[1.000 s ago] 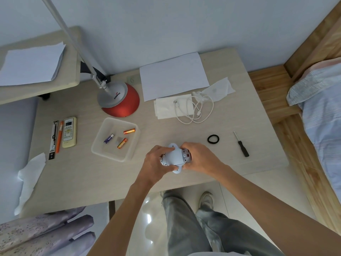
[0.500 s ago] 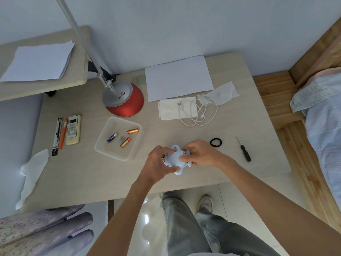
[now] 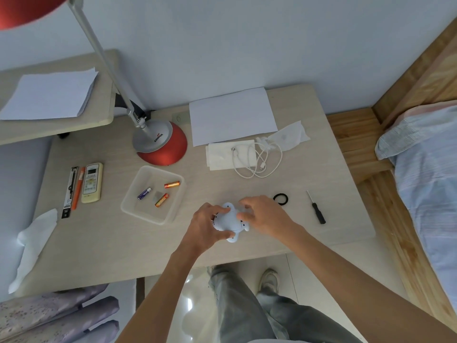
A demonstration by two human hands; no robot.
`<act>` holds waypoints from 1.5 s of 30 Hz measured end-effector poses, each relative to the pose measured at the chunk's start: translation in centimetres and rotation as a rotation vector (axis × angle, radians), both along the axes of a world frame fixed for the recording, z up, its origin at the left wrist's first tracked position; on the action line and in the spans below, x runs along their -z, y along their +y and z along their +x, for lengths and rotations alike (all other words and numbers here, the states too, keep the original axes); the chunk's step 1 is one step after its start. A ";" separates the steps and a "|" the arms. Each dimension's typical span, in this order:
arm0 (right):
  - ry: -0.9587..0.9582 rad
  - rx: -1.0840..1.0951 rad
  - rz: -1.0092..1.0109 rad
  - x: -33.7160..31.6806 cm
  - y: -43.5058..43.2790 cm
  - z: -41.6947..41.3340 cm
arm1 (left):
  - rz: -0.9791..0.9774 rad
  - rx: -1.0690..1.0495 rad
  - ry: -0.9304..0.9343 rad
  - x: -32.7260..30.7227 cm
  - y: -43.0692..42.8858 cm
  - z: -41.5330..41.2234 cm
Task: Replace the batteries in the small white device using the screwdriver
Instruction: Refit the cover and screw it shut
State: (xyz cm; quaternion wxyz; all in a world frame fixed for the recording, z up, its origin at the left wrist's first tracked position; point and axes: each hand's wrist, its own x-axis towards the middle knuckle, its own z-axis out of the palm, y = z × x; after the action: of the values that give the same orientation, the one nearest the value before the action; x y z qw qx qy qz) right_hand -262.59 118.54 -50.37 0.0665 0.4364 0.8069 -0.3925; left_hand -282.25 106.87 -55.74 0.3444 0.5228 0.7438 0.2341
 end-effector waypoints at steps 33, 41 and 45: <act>-0.435 0.382 0.335 1.9 0.5 14.1 | -0.181 -0.029 0.064 -2.1 1.8 1.1; -0.197 0.637 0.280 -0.8 0.1 13.4 | -0.219 -0.019 0.009 -3.7 2.0 1.5; 0.051 0.756 0.321 -3.0 -0.8 11.8 | -0.235 0.004 -0.022 -4.5 2.0 1.4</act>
State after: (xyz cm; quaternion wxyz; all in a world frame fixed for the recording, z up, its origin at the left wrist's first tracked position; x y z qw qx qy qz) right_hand -250.82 117.73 -47.34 -0.1714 0.6972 0.6421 -0.2689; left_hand -280.84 108.88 -51.25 0.4118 0.4775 0.7615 0.1502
